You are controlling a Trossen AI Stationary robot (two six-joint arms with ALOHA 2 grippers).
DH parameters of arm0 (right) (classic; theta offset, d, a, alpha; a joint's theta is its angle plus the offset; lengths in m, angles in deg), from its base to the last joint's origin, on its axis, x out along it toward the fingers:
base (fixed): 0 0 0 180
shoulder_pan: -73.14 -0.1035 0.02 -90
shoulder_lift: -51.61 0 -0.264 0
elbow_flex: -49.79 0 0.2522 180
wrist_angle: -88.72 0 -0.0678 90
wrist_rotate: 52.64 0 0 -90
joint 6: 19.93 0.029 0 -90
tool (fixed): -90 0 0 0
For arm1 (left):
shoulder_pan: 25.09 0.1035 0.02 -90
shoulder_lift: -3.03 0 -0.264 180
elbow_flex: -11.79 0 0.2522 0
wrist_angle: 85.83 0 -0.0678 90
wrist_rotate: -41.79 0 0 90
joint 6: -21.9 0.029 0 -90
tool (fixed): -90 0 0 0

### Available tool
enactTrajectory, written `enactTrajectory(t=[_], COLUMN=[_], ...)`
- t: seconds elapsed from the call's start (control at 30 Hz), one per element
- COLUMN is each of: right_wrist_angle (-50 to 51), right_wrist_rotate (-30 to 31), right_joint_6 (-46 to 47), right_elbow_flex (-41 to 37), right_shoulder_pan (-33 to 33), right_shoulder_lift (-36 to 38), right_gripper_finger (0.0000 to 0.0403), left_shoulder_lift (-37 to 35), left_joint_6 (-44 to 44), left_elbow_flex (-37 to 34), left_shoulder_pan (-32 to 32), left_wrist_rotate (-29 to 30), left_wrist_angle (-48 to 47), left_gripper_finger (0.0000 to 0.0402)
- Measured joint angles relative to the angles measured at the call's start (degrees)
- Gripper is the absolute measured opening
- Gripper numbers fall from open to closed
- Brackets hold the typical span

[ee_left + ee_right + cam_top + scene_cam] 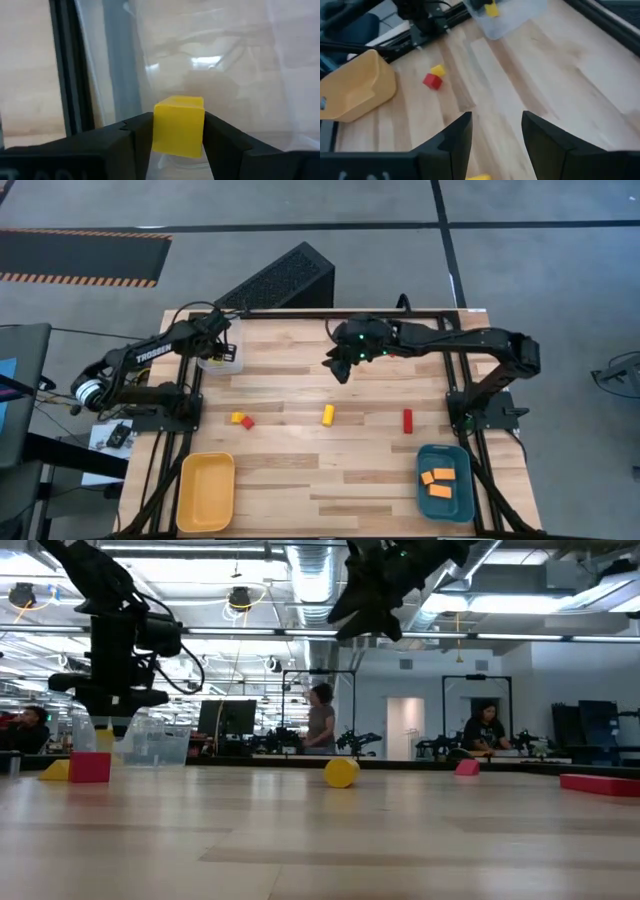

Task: Sort & place blocks by color
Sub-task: Put the top right yellow block into the transparent white bin, then put the right yellow block into the transparent white bin

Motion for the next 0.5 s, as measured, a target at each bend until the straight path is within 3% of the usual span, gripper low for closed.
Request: enactTrajectory(t=[0.27, 0.5], right_wrist_angle=[-0.2, -2.9], right_wrist_rotate=[-0.1, -1.2], right_joint_6=[4.5, 8.1], right_elbow_flex=[-0.1, 0.1], right_shoulder_pan=[-0.7, -4.2], right_shoulder_lift=[-4.4, -9.1], right_gripper_finger=[0.0205, 0.0227], left_shoulder_lift=[-0.4, -4.3], left_joint_6=[2.7, 7.5], left_elbow_flex=[6.6, 14.4], left_shoulder_pan=[0.8, 0.1], left_wrist_rotate=[-2.3, -8.6], left_wrist_angle=[-3.9, -6.7], left_gripper_finger=[0.0238, 0.0261])
